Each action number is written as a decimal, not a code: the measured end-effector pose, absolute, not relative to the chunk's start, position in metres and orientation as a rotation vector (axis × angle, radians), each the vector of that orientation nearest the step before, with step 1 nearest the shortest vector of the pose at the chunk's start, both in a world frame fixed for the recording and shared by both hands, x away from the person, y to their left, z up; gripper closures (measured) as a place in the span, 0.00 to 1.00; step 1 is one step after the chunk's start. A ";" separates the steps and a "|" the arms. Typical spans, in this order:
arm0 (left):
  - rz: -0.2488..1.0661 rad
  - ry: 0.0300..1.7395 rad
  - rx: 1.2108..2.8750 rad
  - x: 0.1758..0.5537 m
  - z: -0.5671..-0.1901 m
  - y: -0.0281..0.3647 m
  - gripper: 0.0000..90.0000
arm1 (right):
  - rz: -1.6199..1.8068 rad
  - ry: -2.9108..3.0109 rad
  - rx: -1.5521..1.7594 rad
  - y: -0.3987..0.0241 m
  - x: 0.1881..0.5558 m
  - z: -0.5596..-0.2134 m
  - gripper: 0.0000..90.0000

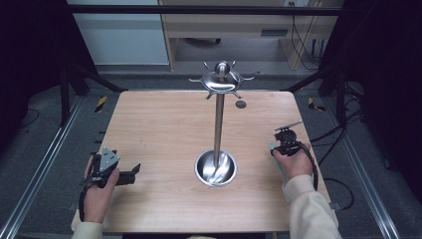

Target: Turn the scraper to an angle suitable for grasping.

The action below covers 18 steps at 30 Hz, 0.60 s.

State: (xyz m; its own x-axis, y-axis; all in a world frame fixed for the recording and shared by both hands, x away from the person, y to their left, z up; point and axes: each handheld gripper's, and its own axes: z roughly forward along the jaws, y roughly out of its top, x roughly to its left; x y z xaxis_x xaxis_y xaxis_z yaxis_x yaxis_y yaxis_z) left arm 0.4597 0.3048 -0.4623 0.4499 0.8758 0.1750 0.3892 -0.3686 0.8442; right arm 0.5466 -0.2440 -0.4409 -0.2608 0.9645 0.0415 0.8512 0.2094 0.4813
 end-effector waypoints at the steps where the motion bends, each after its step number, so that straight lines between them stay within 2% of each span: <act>1: 0.821 1.059 1.948 0.460 -0.462 0.305 0.02 | 0.621 2.224 1.703 -0.244 0.544 -0.437 0.83; 18: 0.837 1.096 1.908 0.455 -0.460 0.316 0.02 | 0.849 2.170 1.502 -0.248 0.521 -0.371 0.83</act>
